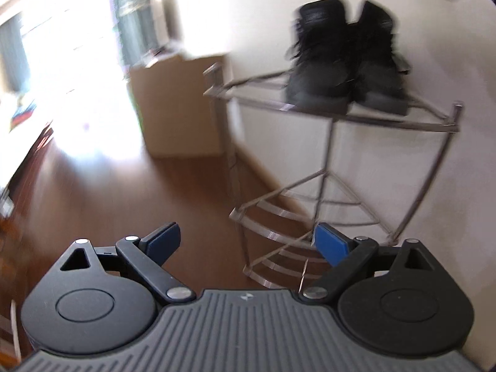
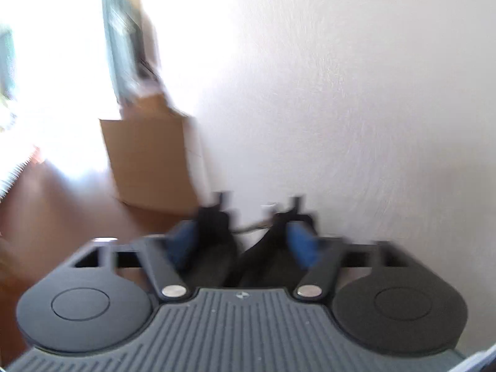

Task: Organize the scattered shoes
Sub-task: 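Lift the black high-tops with the right tool toward the chrome rack, then set the high-tops on the rack's top shelf and open the right tool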

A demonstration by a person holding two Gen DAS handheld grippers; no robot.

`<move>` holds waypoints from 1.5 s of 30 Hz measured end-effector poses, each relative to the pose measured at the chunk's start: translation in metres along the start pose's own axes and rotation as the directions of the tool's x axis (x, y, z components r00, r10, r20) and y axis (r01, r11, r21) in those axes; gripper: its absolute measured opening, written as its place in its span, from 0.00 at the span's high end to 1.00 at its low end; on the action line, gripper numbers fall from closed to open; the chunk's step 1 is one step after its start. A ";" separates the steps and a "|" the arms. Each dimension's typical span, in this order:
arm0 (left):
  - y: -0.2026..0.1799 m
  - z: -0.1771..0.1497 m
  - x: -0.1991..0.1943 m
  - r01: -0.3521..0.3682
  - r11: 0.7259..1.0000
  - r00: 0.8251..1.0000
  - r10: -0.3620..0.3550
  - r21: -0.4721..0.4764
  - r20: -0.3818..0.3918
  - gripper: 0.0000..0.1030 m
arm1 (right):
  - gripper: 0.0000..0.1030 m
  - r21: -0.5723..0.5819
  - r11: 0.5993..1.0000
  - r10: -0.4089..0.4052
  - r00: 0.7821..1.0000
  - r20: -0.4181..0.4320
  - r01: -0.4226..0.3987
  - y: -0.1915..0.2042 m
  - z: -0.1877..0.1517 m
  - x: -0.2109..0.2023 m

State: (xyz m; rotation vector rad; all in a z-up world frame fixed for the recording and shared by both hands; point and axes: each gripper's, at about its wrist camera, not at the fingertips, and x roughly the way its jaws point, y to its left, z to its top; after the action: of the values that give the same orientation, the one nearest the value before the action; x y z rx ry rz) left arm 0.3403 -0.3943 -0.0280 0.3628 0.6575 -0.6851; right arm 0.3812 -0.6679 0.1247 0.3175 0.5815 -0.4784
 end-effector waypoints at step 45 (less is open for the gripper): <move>-0.084 0.071 0.127 0.267 0.733 0.926 -0.375 0.625 0.045 0.20 | 0.99 0.109 0.990 -0.095 0.996 -0.002 0.094 -0.051 -0.142 0.080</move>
State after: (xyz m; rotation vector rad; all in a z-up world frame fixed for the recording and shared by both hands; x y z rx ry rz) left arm 0.3888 -0.5500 -0.0676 0.7940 0.3150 -1.2605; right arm 0.3500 -0.6795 -0.0432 0.3940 0.5705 -0.6031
